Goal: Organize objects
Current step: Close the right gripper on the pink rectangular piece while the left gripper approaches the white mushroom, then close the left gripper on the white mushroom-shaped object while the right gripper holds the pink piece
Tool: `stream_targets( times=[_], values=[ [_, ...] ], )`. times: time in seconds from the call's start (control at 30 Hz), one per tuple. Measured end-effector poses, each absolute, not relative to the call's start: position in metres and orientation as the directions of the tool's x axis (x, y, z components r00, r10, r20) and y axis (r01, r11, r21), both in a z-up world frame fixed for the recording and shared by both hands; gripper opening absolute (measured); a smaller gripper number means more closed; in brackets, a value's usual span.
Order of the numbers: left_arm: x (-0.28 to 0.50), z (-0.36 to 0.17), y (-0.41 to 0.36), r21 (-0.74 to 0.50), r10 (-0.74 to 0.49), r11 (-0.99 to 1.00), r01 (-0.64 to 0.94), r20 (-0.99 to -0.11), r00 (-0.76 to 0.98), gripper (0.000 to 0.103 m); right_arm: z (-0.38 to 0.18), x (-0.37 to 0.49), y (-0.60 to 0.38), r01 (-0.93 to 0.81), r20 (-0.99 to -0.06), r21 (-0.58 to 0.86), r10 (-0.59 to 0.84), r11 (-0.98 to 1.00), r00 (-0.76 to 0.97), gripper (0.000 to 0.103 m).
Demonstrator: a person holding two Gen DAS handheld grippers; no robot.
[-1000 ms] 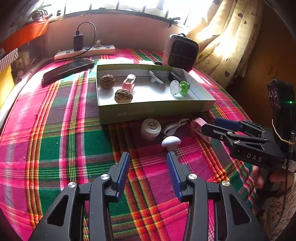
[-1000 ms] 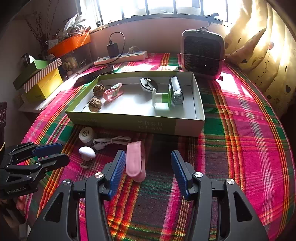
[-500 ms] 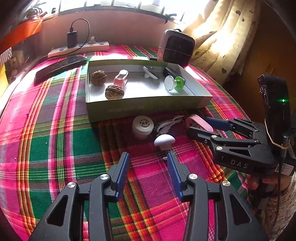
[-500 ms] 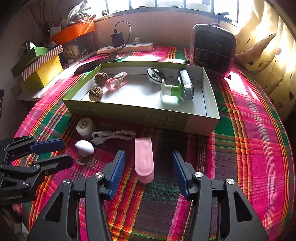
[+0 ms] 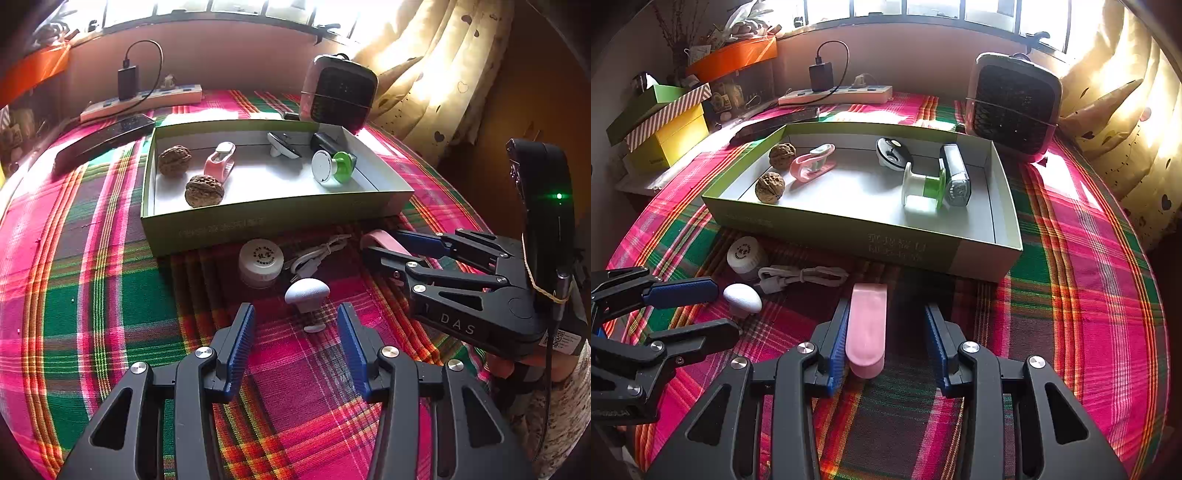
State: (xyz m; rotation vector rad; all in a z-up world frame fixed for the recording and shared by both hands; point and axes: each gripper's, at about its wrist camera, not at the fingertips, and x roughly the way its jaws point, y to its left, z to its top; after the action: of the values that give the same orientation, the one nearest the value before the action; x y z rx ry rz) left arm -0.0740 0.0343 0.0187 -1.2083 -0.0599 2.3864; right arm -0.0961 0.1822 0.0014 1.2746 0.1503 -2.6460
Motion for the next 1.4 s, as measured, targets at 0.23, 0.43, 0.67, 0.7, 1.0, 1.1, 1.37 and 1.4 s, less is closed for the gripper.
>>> stream_targets(
  times=[0.23,0.43,0.67,0.7,1.0,1.1,1.37,1.4],
  values=[
    [-0.078,0.018,0.042,-0.218,0.401,-0.899,-0.381,-0.76,-0.512,0.045,0.002,-0.096,0.188,0.21,-0.78,0.002,-0.133,-0.978,-0.611,0.025],
    [-0.082,0.018,0.046,-0.2,0.381,-0.907,-0.369,-0.763,-0.523,0.045,0.003,-0.094,0.19,0.212,-0.78,0.009,-0.139,-0.977,-0.61,0.02],
    [-0.081,0.018,0.054,-0.137,0.337,-0.917,-0.373,-0.767,-0.546,0.045,0.002,-0.094,0.191,0.211,-0.78,0.023,-0.149,-0.977,-0.608,0.02],
    [-0.081,0.018,0.054,-0.134,0.335,-0.918,-0.373,-0.767,-0.548,0.045,0.002,-0.094,0.191,0.211,-0.78,0.024,-0.15,-0.977,-0.608,0.02],
    [-0.079,0.017,0.057,-0.078,0.29,-0.928,-0.365,-0.768,-0.571,0.036,0.002,-0.094,0.193,0.212,-0.779,0.037,-0.161,-0.977,-0.606,0.02],
    [-0.079,0.017,0.055,-0.075,0.285,-0.929,-0.362,-0.767,-0.574,0.033,0.002,-0.094,0.193,0.212,-0.779,0.037,-0.161,-0.977,-0.606,0.02],
    [-0.079,0.018,0.054,-0.071,0.279,-0.932,-0.356,-0.767,-0.578,0.022,0.003,-0.095,0.193,0.212,-0.779,0.039,-0.162,-0.977,-0.606,0.02],
    [-0.079,0.018,0.054,-0.071,0.28,-0.932,-0.356,-0.766,-0.578,0.022,0.003,-0.095,0.193,0.212,-0.779,0.039,-0.163,-0.977,-0.606,0.02]
  ],
)
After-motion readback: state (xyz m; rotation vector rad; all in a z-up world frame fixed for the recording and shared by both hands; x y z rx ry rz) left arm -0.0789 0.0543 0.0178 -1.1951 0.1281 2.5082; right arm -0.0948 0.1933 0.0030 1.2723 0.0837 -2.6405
